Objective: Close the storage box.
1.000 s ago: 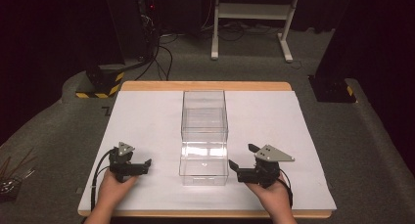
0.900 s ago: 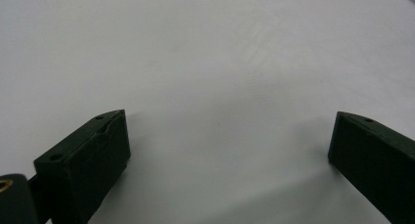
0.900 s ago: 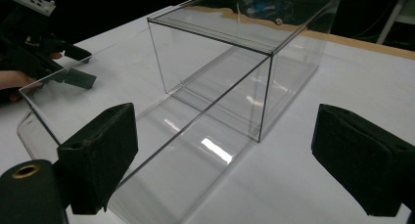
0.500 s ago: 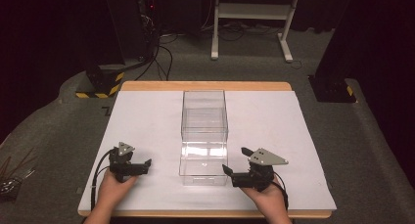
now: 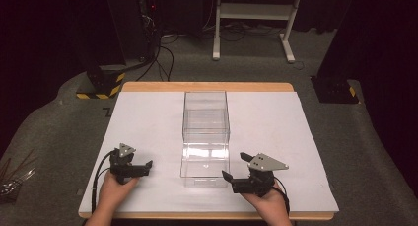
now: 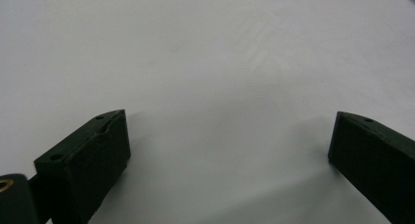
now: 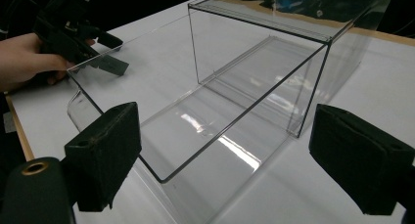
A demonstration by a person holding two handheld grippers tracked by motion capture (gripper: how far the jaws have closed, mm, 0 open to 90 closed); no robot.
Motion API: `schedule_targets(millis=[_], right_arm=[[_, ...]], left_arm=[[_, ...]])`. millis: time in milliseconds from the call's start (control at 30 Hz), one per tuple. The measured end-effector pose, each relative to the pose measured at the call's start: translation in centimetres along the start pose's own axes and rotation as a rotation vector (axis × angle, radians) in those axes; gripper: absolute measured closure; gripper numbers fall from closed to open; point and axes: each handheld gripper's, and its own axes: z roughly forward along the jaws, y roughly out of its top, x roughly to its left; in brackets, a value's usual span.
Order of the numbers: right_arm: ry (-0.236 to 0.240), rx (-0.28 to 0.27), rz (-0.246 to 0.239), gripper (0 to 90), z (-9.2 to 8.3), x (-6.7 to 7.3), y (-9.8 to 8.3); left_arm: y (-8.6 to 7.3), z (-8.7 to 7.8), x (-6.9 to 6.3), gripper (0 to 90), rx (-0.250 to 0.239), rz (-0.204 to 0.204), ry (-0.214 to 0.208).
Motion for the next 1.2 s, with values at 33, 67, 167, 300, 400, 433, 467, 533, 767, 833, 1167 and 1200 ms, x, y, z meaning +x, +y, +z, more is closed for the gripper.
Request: schedule_targets(millis=[33,67,167,300,400,433,467,533,767,833,1167,1200], right_arm=[[0.0,0.0,0.0,11.9,0.0,0.0,0.0],[0.001,0.0,0.0,12.0,0.0,0.0,0.0],[0.007,0.006,0.0,12.3,0.0,0.1,-0.1],[0.01,0.015,0.001,12.4,0.3,0.0,-0.2],[0.016,0.021,-0.003,12.4,0.5,0.1,-0.3],[0.017,0.02,-0.001,12.4,0.5,0.1,-0.3],[0.017,0.02,-0.002,12.4,0.5,0.1,-0.3],[0.019,0.021,-0.006,12.4,0.5,0.2,-0.3],[0.034,0.046,-0.016,12.5,1.0,0.5,-0.6],[0.037,0.051,-0.019,12.2,1.2,0.6,-0.8],[0.059,0.059,0.003,9.2,1.6,0.3,-1.5],[0.057,0.053,0.006,9.2,1.6,0.4,-1.6]], left_arm=[[0.0,0.0,0.0,2.2,0.0,0.0,0.0],[0.0,0.0,0.0,2.2,0.0,0.0,0.001],[0.0,0.0,0.0,2.2,0.0,-0.001,-0.001],[0.0,0.0,0.0,2.1,-0.001,-0.002,-0.001],[0.0,0.0,0.0,2.1,-0.001,-0.002,-0.001],[0.0,0.0,0.0,2.1,-0.001,-0.002,-0.001],[0.0,0.0,0.0,2.1,0.0,-0.002,-0.002],[0.0,0.0,0.0,2.1,-0.001,-0.002,-0.001],[0.0,0.0,0.0,2.1,-0.001,-0.002,-0.001],[0.0,0.0,0.0,2.1,-0.001,-0.002,-0.001],[0.0,0.0,0.1,2.1,0.0,0.002,-0.002],[0.0,0.0,0.1,2.1,0.0,0.002,-0.003]])
